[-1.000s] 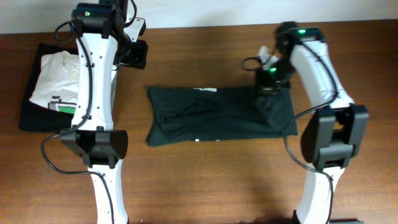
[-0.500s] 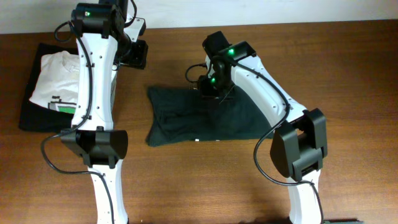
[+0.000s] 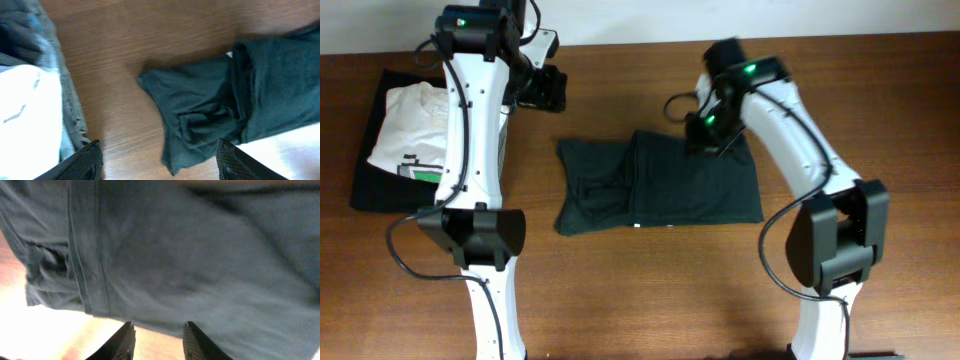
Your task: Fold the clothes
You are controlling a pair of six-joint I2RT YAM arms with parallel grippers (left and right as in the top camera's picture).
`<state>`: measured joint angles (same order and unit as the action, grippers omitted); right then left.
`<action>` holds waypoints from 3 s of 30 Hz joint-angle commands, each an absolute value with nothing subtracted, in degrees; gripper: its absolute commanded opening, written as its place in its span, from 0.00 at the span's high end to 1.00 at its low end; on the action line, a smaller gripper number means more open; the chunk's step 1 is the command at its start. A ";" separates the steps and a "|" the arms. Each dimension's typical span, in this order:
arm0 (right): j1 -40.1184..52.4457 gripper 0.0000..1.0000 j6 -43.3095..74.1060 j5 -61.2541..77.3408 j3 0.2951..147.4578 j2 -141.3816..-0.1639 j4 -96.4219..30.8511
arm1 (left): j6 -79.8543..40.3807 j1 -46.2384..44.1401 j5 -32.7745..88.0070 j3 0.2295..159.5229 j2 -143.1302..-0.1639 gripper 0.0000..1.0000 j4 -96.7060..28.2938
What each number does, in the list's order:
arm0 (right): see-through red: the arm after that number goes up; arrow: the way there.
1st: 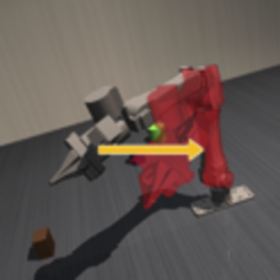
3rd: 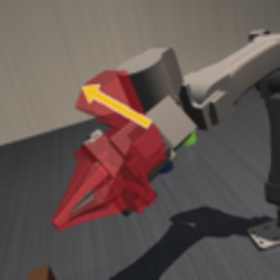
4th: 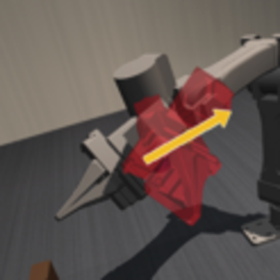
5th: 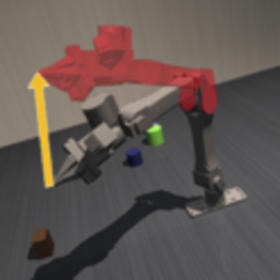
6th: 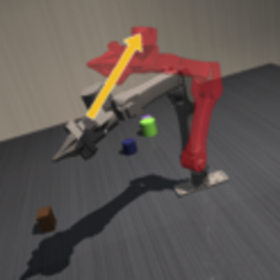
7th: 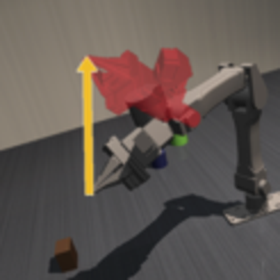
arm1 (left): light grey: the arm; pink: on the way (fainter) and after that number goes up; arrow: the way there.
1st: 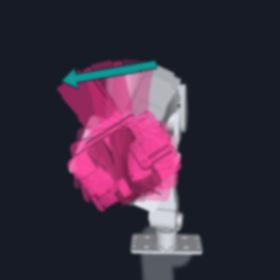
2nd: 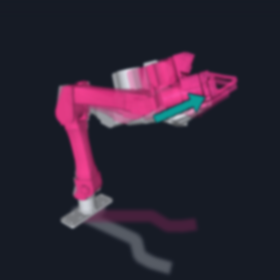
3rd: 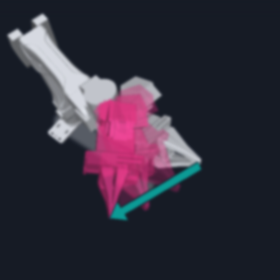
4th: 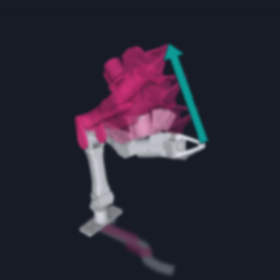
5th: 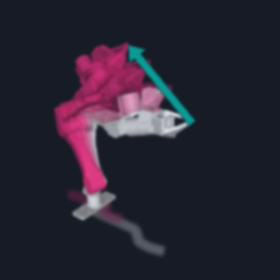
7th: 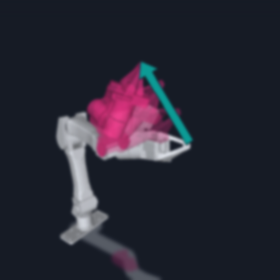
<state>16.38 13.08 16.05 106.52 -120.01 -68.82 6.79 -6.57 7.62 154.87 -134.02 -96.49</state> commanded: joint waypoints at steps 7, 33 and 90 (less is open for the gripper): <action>12.34 0.57 10.92 15.84 102.98 -117.99 -69.14 | 1.87 -6.15 17.37 115.20 -133.40 0.13 -80.68; -1.19 0.57 9.21 16.23 102.98 -117.86 -72.64 | 2.98 -10.17 16.91 136.55 -125.75 0.99 -91.05; 13.04 0.51 2.35 11.49 105.14 -121.16 -56.90 | 3.07 -3.95 7.29 132.11 -122.58 0.25 -93.51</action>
<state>15.44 3.09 -0.30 103.94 -123.07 -53.56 2.15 -4.25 6.68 130.96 -124.60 -93.65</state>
